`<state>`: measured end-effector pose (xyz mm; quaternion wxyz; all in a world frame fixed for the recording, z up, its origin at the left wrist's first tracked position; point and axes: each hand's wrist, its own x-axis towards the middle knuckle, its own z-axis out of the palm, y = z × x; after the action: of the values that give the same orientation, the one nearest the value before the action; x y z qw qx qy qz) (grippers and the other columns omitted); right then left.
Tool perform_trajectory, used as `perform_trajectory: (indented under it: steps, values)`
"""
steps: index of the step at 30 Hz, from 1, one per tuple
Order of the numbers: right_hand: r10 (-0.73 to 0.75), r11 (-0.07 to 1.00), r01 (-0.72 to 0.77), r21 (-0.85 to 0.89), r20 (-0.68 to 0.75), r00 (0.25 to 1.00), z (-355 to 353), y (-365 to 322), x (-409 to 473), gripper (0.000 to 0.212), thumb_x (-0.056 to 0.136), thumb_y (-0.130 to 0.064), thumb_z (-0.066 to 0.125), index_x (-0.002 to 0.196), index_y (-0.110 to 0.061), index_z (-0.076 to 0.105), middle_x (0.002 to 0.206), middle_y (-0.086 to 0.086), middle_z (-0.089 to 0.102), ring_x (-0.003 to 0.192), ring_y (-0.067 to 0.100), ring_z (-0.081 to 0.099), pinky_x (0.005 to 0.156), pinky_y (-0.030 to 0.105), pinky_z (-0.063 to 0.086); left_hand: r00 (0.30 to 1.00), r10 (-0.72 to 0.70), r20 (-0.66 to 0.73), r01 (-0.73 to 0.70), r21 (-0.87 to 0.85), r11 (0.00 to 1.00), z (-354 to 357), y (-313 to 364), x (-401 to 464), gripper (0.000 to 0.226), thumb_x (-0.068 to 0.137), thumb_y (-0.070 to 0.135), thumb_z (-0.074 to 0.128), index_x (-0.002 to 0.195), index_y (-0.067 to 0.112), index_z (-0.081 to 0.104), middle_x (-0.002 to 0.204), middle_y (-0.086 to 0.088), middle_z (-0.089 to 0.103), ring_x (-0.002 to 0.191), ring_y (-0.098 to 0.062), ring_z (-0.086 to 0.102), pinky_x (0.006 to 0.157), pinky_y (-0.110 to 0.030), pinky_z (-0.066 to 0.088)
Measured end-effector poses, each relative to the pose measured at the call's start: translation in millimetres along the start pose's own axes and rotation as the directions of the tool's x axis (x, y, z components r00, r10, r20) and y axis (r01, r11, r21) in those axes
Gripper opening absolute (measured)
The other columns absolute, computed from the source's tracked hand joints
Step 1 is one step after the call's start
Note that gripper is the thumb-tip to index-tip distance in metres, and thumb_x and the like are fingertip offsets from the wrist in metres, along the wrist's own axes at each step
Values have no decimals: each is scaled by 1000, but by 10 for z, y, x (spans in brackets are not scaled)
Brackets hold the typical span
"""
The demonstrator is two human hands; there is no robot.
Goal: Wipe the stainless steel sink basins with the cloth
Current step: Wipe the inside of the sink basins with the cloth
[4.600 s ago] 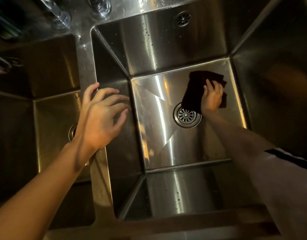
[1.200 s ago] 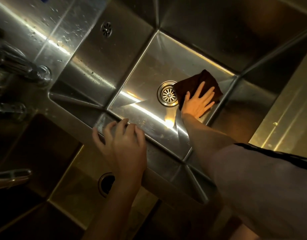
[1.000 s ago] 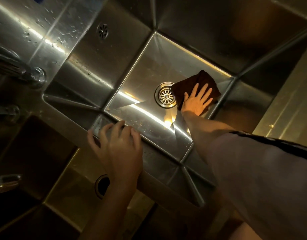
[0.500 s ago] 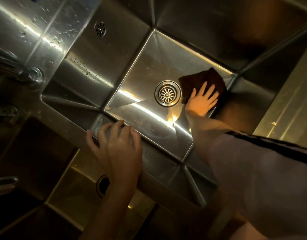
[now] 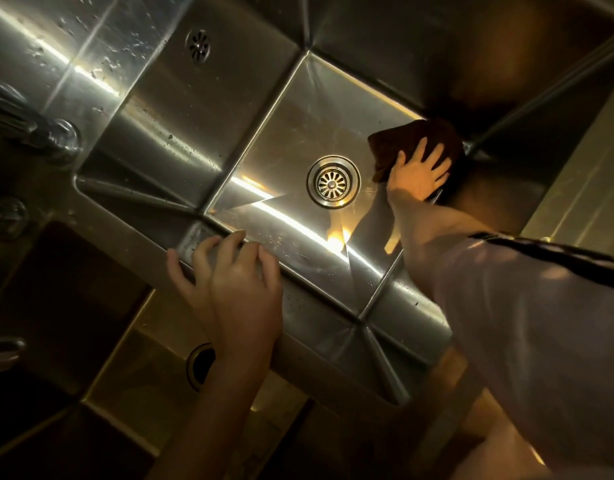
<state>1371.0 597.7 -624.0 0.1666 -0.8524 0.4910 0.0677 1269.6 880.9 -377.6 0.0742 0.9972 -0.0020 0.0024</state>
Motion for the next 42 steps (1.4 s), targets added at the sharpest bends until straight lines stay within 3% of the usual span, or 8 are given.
perform_trajectory:
  steps: [5,10,18,21,26,32,38,42]
  values:
    - [-26,999,28,17,-73,997,379,210,-850,52,99,-42,34,146,-20,36,151,15,35,135,42,33,108,53,31,1000,-11,29,11,-4,1000,-22,17,-1,26,95,28,46,91,17,70,114,1,68,118,-24,51,112,-59,17]
    - [-30,997,27,71,40,999,539,310,-1616,55,94,-46,44,142,-19,44,142,17,47,124,42,46,99,51,42,999,-11,37,12,-10,1000,-18,14,-6,26,94,29,47,92,17,69,114,0,67,119,-24,50,113,-59,16]
    - [3,1000,-3,8,-29,1000,447,129,-1126,60,94,-42,41,149,-23,28,153,21,28,137,50,25,109,65,20,1000,0,6,0,-8,1000,7,4,-8,26,95,28,47,91,17,71,112,2,68,117,-22,51,113,-59,16]
    - [2,1000,-2,16,20,1000,384,125,-1138,59,95,-38,43,150,-26,24,155,18,23,139,46,21,111,61,16,1000,1,-2,-1,-15,1000,11,5,-8,25,94,27,49,90,18,71,111,3,68,116,-21,51,113,-58,15]
    - [29,999,-31,11,172,985,314,152,-1768,63,83,-38,60,142,-21,44,143,22,42,123,50,43,95,60,41,1000,6,-17,-7,-31,1000,17,6,3,26,94,28,48,88,20,72,112,4,67,118,-19,51,114,-58,16]
    - [63,997,-39,-71,370,927,131,77,-1917,69,94,-48,47,152,-30,14,156,15,9,137,46,15,111,61,19,999,1,-53,-2,-36,999,25,4,-5,28,94,27,48,90,17,73,109,4,70,114,-18,53,114,-56,17]
    - [-86,960,197,-197,465,881,-139,-90,-1832,68,96,-46,44,152,-29,8,159,14,-6,143,46,-6,112,65,7,995,2,-102,-6,-45,999,24,-7,8,25,93,25,51,84,16,73,101,5,71,108,-18,57,115,-52,16]
    - [-304,831,513,-214,599,741,-266,-216,-1690,66,97,-48,42,151,-31,9,160,10,-3,145,38,-8,113,62,6,993,-30,-111,20,-93,995,-26,1,23,25,92,24,52,85,14,74,98,3,72,105,-20,58,114,-52,19]
